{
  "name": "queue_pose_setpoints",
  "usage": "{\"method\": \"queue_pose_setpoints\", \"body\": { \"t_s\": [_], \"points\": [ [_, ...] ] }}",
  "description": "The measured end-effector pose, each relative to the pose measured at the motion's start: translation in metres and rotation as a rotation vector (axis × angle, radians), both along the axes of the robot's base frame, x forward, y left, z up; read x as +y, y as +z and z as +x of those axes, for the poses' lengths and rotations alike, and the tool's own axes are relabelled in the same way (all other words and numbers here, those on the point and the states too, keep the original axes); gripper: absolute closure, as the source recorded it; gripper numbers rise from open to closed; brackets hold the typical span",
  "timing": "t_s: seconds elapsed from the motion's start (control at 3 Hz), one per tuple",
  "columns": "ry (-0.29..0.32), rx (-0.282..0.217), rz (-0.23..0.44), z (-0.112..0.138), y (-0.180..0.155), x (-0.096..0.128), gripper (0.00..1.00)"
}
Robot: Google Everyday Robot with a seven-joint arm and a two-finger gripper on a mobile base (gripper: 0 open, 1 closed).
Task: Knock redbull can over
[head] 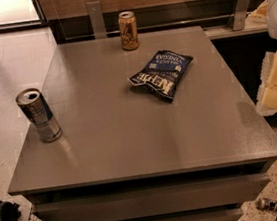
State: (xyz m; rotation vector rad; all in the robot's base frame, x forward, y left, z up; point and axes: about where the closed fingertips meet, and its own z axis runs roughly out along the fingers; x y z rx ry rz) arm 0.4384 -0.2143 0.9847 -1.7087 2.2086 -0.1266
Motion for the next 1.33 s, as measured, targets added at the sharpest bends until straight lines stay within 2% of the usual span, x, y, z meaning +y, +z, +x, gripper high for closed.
{"method": "queue_pose_setpoints", "body": {
  "t_s": [0.33,0.67,1.0,1.33],
  "points": [
    [0.000,0.000,0.000,0.000,0.000,0.000,0.00],
    [0.007,-0.010,0.060,0.003,-0.003,0.004,0.00],
    [0.039,-0.030,0.223,0.010,-0.031,0.011,0.00],
    [0.082,-0.123,0.417,0.028,-0.058,0.021,0.00]
  ]
}}
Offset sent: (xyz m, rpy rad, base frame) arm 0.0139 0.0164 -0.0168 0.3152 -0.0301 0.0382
